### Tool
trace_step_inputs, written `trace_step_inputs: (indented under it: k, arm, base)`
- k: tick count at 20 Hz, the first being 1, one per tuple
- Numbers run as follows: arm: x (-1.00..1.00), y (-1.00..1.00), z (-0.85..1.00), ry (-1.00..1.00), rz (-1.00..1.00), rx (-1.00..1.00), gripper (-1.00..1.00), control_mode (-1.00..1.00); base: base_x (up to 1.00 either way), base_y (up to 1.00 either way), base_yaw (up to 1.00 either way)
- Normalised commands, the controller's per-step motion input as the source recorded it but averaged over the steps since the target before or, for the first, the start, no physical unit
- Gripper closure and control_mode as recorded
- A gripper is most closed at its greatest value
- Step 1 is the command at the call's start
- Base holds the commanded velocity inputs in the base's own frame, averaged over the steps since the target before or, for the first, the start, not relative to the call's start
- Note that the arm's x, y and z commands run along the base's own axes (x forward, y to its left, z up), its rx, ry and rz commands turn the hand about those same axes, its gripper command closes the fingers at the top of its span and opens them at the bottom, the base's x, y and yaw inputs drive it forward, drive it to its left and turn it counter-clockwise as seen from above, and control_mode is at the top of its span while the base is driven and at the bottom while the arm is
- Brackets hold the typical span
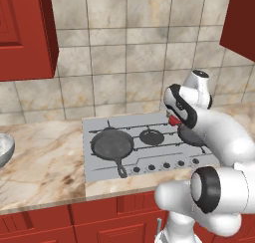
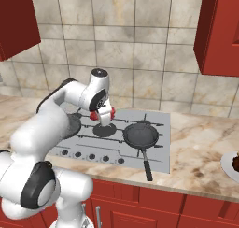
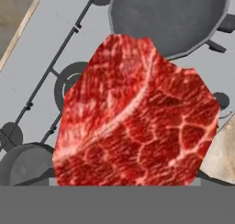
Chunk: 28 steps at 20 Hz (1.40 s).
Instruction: Place one of the steaks on the plate and the other in the bowl. Then place the bowl in the fridge.
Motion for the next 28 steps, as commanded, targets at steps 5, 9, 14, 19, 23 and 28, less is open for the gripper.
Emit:
trace_step_inputs:
  k: [5, 9, 14, 19, 23, 28]
  arm:
    - [-0.89, 0.35, 0.03, 0.00, 0.08, 0.00, 1.00, -1.00]
    - [-0.70, 0.18, 0.00, 0.00, 0.05, 0.00, 1.00, -1.00]
    - [-0.46, 0.04, 0.00, -0.02, 0.00, 0.00, 1.00, -1.00]
    - [-0.13, 0.00, 0.00, -0.01, 0.00, -0.01, 1.00, -1.00]
    - [-0.01, 0.00, 0.00, 0.00, 0.00, -0.02, 1.00, -1.00]
    - [0.00, 0.03, 0.00, 0.00, 0.00, -0.03, 1.00, -1.00]
  base:
    - [0.00, 0.00, 0.00]
    - [0.00, 0.00, 0.00]
    - [0.00, 0.00, 0.00]
    - [0.00, 0.00, 0.00]
    - [0.00, 0.00, 0.00]
    - [0.00, 0.00, 0.00]
